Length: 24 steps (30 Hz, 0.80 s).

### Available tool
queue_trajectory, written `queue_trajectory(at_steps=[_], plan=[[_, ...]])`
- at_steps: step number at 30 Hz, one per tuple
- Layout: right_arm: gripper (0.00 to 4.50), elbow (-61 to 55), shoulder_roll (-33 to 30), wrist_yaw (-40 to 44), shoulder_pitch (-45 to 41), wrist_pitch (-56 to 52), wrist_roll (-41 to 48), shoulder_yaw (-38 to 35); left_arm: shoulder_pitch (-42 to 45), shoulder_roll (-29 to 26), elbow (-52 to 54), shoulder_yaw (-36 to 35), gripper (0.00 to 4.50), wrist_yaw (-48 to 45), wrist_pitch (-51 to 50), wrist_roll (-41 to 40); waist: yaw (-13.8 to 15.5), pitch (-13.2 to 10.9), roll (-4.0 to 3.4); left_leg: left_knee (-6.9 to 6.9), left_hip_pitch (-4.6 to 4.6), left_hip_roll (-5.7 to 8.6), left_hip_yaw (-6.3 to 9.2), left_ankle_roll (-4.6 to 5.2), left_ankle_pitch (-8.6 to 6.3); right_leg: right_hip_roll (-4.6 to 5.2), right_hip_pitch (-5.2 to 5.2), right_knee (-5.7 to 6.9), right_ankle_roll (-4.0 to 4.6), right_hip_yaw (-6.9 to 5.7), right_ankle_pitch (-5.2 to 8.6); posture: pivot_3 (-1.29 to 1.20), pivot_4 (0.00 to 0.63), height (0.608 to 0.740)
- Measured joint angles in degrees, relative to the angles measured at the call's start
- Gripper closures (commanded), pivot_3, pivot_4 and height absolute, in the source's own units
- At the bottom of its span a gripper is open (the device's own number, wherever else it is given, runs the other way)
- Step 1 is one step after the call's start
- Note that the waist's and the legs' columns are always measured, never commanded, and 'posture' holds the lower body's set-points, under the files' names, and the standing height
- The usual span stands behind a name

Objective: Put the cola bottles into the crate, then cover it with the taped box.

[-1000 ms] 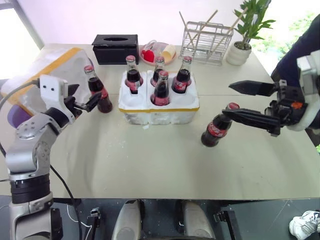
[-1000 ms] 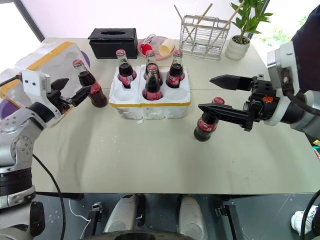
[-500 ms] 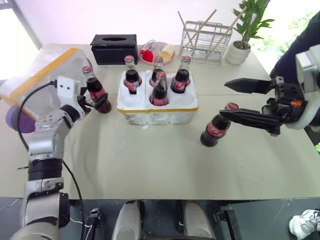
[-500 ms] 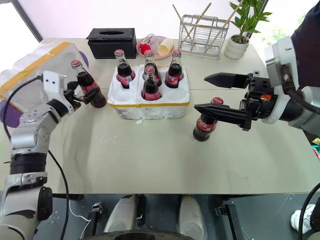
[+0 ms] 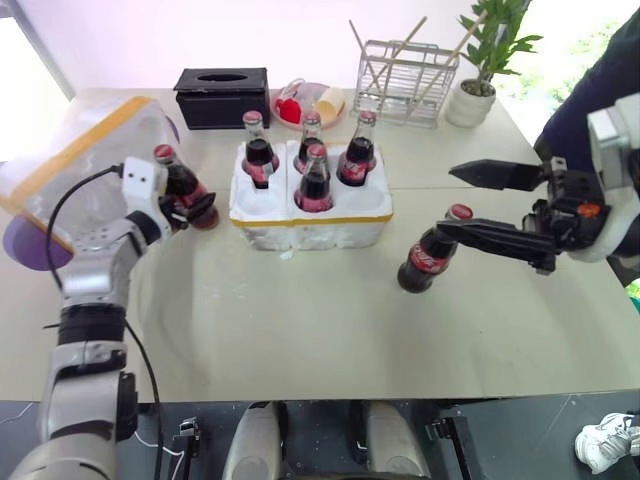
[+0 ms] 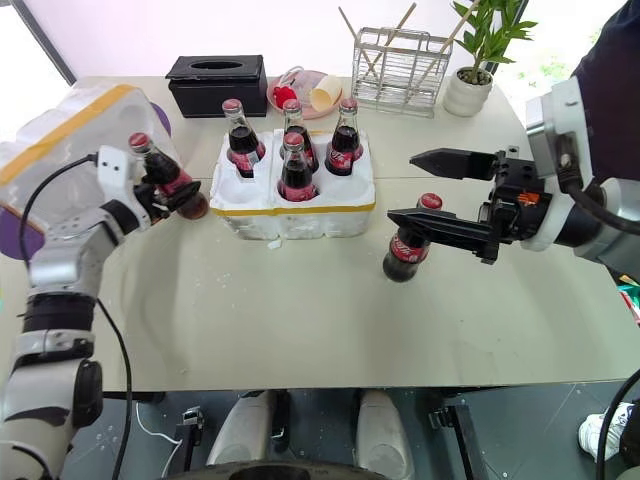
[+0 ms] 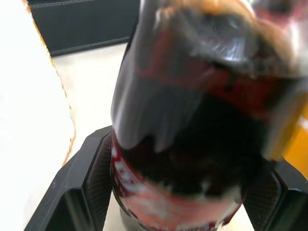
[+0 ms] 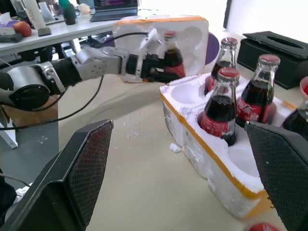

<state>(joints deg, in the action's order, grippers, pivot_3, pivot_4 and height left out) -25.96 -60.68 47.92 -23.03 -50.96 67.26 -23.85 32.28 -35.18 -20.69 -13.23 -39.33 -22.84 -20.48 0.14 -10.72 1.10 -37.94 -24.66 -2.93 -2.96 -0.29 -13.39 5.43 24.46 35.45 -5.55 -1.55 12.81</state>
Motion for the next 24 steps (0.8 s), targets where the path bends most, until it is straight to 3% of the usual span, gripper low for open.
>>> queue_trajectory(at_steps=[6,11,13,19,24], plan=[[0.0,-0.5,0.0,-0.8,1.3,0.0,0.6,-1.1,-4.5,-6.9,17.6,-8.0,1.27,-8.8,-23.6,-22.4,0.7,-0.2,0.28,-0.1,-0.27,0.0,0.18,-0.02,0.01,-0.01,0.14,0.01,0.11,-0.12,0.06,0.0,0.15,0.74],[0.0,-0.8,0.0,-1.4,1.9,0.0,0.6,-1.3,5.8,-7.5,21.2,-11.2,1.27,-10.1,-31.7,-34.6,1.0,-0.2,0.28,-0.26,-0.26,0.13,0.19,-0.02,0.02,0.06,-0.03,-0.03,0.11,-0.12,0.06,0.0,0.15,0.74],[0.0,-0.8,0.4,-1.8,1.7,0.1,0.5,-1.2,10.6,-4.9,18.9,-9.1,1.27,-8.9,-29.8,-33.3,0.9,-0.2,0.3,-0.28,-0.23,0.14,0.19,-0.02,0.02,0.04,-0.06,-0.02,0.05,-0.11,0.03,0.0,0.15,0.74],[0.0,-0.9,0.9,-3.3,1.4,0.1,0.5,-1.0,15.8,2.1,4.9,5.6,1.27,-8.6,-16.2,-16.7,0.4,-0.2,0.3,-0.15,-0.2,0.13,0.12,-0.01,0.02,0.0,0.04,-0.03,-0.14,-0.09,-0.07,0.0,0.15,0.74],[0.0,-1.2,1.2,-4.5,1.8,0.1,0.5,-1.0,17.7,2.3,1.0,8.4,1.27,-11.7,-10.1,-10.8,0.7,-0.2,0.33,-0.12,-0.26,0.03,0.19,0.0,0.02,-0.11,0.11,0.02,-0.15,-0.11,-0.08,0.0,0.15,0.74]])
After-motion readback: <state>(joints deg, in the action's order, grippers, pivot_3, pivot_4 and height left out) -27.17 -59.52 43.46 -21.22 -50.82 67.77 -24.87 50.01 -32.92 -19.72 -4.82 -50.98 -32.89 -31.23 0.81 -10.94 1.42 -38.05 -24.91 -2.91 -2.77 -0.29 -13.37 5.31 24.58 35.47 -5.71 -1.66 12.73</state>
